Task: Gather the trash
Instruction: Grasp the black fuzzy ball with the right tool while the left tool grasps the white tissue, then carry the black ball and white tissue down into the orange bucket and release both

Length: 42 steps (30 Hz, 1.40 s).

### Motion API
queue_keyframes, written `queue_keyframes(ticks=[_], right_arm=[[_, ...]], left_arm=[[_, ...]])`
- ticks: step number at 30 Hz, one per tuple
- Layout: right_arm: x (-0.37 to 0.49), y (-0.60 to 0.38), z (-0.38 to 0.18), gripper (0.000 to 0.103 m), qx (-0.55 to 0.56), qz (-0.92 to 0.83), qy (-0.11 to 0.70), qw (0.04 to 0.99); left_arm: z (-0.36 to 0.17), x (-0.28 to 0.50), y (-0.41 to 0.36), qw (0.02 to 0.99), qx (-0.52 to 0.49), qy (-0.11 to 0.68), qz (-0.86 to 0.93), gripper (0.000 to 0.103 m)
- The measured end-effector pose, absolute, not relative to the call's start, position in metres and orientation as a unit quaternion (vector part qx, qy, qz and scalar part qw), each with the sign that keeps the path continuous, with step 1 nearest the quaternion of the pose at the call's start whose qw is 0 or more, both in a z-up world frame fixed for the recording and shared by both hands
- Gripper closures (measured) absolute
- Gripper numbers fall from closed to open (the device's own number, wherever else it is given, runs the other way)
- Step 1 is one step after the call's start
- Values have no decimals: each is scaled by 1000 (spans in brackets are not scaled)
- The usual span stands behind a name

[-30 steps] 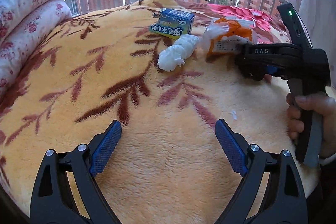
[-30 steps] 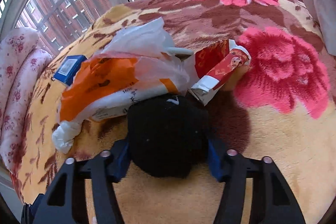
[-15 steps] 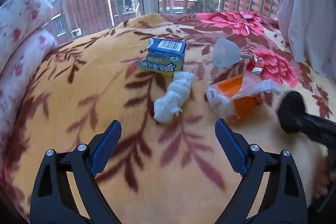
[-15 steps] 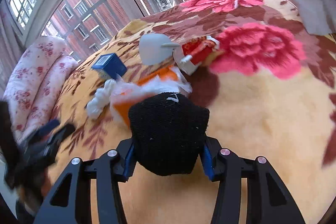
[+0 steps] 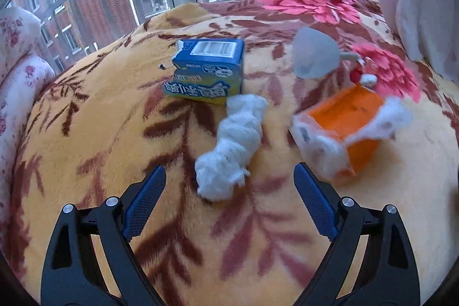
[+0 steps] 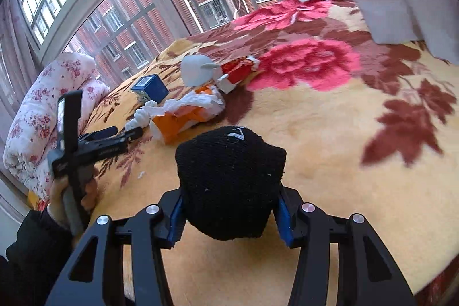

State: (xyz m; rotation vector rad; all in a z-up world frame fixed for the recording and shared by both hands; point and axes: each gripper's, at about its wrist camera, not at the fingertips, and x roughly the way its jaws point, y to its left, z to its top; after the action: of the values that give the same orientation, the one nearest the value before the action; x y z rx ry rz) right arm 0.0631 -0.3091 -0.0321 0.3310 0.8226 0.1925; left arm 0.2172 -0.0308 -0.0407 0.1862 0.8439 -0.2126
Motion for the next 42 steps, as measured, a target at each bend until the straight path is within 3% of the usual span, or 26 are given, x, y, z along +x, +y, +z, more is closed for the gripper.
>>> queue_keyframes(ticks=[6,8,11,22,32,42], right_arm=[[55,-321,-37,52,176,83,401,895],[54,-321,-37,52,176,81,400,896],[52,-322,-37,52,179,82,398,896],[38,-318,-32,52,169,85,395,899],[-6,-282,-6,52,129,142,381,905],[-80,-242,4,52,49,196,387,899]], left_arm=[[-48,247,-36,901,92,419,-67,16],[-54,257,-35,896,81,433,-63,48],[-53,257,-34,899,64,427,-76,72],[-33,196,-13,909,16,411,-66,72],[-1,41,-32,919,15,387,-66,72],[-14,-74,-29,912,16,402,-79,72]])
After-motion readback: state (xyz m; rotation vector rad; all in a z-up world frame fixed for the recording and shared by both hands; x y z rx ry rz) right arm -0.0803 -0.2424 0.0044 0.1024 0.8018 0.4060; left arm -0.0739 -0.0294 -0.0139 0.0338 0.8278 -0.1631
